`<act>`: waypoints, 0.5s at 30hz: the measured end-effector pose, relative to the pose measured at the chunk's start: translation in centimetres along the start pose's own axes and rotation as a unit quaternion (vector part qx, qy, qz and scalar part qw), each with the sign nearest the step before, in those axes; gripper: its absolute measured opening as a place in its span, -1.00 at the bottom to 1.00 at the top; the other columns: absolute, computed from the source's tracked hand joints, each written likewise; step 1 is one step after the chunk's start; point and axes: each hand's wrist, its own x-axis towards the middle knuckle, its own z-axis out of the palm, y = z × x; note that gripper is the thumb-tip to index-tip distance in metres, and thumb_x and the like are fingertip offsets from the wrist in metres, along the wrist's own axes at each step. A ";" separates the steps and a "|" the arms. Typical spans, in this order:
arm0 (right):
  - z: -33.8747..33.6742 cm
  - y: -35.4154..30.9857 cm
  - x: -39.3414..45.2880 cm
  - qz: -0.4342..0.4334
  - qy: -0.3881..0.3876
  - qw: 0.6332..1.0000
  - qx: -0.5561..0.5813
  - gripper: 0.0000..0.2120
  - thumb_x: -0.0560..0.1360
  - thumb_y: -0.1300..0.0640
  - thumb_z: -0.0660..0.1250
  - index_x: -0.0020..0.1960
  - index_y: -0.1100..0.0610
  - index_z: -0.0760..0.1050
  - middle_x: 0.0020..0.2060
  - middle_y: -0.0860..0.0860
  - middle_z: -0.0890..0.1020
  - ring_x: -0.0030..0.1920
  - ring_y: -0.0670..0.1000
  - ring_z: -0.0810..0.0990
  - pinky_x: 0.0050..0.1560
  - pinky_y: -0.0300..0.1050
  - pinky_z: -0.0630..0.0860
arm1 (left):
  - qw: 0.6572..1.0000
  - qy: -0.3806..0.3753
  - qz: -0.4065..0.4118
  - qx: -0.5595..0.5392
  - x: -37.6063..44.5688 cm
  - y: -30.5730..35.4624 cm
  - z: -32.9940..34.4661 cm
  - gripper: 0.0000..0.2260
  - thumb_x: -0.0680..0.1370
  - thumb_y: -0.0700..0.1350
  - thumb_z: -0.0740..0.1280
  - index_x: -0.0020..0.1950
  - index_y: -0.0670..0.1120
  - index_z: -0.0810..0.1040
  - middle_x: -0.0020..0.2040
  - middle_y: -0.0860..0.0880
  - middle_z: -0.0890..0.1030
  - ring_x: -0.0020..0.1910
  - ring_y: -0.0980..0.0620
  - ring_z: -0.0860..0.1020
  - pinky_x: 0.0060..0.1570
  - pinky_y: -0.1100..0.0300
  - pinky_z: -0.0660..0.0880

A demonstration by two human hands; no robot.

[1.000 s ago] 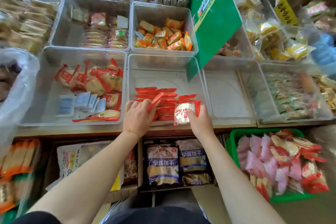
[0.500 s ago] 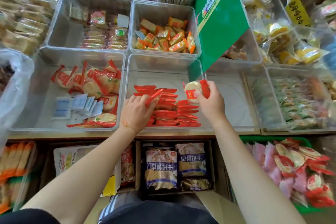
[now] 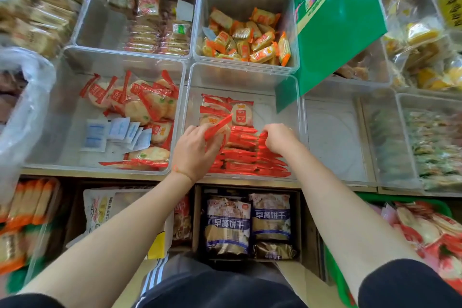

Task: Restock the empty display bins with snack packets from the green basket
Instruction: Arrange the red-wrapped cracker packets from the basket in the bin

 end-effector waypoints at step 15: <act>-6.4 -0.4 -1.2 -0.145 0.123 0.930 0.314 -0.80 0.46 0.15 0.46 0.06 0.04 0.54 -0.15 -0.06 0.60 -0.13 -0.03 0.59 -0.17 -0.19 0.48 | 0.972 -0.108 -0.096 -0.186 9.4 4.2 0.4 -0.77 0.61 0.06 0.29 -0.08 -0.05 0.62 -0.20 0.05 0.64 -0.17 0.09 0.58 -0.07 0.10 0.50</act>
